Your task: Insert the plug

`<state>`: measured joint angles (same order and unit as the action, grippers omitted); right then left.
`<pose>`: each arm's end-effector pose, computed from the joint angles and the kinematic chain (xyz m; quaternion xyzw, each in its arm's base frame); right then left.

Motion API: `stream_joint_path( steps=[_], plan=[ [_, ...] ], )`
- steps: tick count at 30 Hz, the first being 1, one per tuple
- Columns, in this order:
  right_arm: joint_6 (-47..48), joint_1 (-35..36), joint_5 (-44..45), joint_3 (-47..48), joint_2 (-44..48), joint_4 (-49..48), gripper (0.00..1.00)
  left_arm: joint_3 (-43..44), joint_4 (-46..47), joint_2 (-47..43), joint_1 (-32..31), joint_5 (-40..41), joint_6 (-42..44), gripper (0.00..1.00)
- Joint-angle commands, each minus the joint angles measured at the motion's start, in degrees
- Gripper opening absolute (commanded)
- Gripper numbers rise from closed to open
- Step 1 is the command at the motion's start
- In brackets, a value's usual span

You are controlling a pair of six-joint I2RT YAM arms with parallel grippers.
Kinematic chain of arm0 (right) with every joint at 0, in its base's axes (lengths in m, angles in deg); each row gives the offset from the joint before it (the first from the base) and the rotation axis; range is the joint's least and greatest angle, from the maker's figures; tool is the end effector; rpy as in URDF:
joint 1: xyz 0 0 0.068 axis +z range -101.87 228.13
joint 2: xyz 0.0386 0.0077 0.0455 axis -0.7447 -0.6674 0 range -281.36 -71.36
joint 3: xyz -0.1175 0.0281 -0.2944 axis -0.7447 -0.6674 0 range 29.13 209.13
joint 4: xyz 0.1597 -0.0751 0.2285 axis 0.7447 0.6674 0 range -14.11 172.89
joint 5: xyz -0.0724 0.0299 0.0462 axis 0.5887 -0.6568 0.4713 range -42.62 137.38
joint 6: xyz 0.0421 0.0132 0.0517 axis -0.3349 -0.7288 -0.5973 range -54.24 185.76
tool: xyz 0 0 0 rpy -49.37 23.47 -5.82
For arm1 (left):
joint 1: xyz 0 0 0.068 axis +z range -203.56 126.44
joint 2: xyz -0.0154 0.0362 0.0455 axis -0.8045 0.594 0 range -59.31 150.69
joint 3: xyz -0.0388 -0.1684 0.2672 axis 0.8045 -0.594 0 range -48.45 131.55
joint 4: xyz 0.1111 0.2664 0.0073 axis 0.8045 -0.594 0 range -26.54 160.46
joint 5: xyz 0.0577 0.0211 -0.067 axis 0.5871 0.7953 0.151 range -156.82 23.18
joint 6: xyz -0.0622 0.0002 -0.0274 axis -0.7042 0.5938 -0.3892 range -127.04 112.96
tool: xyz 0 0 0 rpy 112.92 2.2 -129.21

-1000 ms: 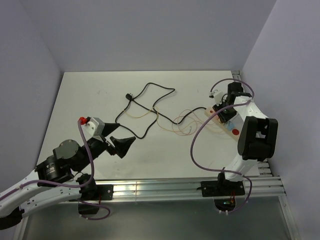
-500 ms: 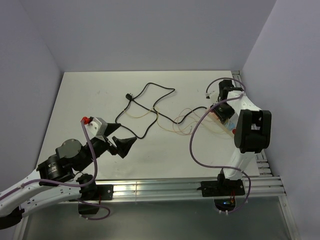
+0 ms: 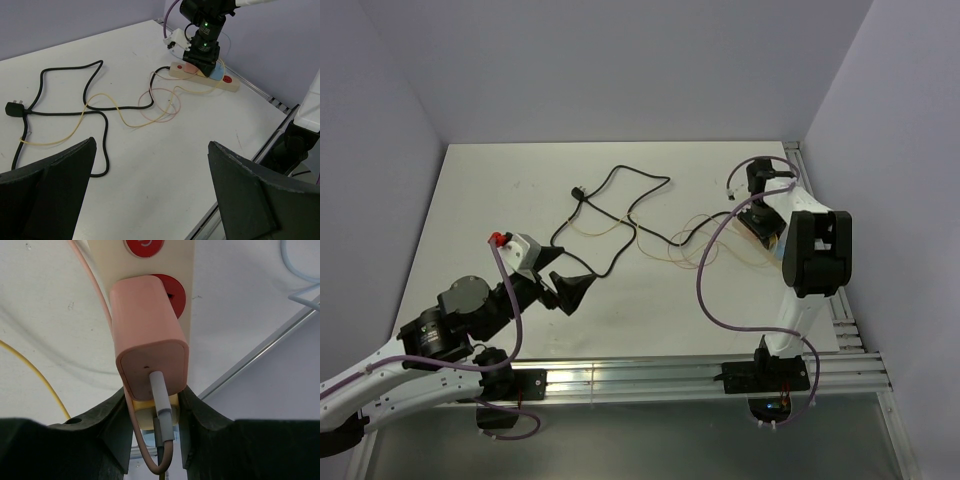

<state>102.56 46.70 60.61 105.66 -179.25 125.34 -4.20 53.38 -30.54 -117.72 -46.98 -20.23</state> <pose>0.4005 -0.0226 0.1923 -0.2919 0.9462 -0.1347 0.0375 0.0694 -0.1008 0.3906 0.1955 0.6891 -0.3328 0.6134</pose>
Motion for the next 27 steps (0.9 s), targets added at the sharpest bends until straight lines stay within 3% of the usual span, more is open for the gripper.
stream_joint_path(
  steps=[1,5,6,8,11,14,15,16,17,22,25,27],
  plan=[
    [-1.1,-5.0,3.7,-1.2,-5.3,-8.7,0.00,0.1,1.5,-0.6,0.0,0.7,0.4,0.99],
    [-3.0,-5.2,2.0,-2.2,-3.5,-10.2,0.03,0.1,1.2,-0.2,0.0,1.1,0.4,0.99],
    [-3.8,-5.0,2.1,-2.4,-2.9,-10.5,0.08,0.1,1.2,-0.2,0.0,1.0,0.4,0.99],
    [-4.1,-5.0,2.8,-3.4,-1.1,-11.1,0.33,0.0,1.2,-0.2,0.0,0.8,0.4,1.00],
    [-5.0,-5.1,2.7,-3.8,5.5,-12.0,0.50,0.1,1.3,0.0,0.0,0.6,0.4,0.99],
    [-6.2,-5.1,1.3,-3.4,11.4,-11.9,0.54,0.1,1.4,0.0,0.0,0.6,0.4,1.00],
    [-6.5,-5.1,1.5,-3.5,13.0,-12.2,0.60,0.0,1.6,0.0,0.0,0.5,0.4,1.00],
    [-6.7,-5.2,2.0,-3.7,14.5,-12.3,0.72,0.0,1.5,0.1,0.0,0.5,0.4,0.99],
    [-7.2,-5.2,2.3,-3.7,16.8,-12.3,0.98,0.0,1.5,0.1,0.0,0.6,0.5,1.00],
    [-9.2,-3.4,-1.5,-6.0,25.4,-12.6,1.00,-0.1,1.3,0.6,0.0,1.1,0.7,0.99],
    [-11.1,0.6,0.3,-8.2,31.7,-12.4,1.00,-0.2,1.6,0.4,0.0,2.0,0.9,1.00],
    [-12.9,7.3,4.1,-10.2,34.1,-12.6,1.00,-0.4,1.7,0.8,0.0,2.4,0.5,0.99]
  ],
)
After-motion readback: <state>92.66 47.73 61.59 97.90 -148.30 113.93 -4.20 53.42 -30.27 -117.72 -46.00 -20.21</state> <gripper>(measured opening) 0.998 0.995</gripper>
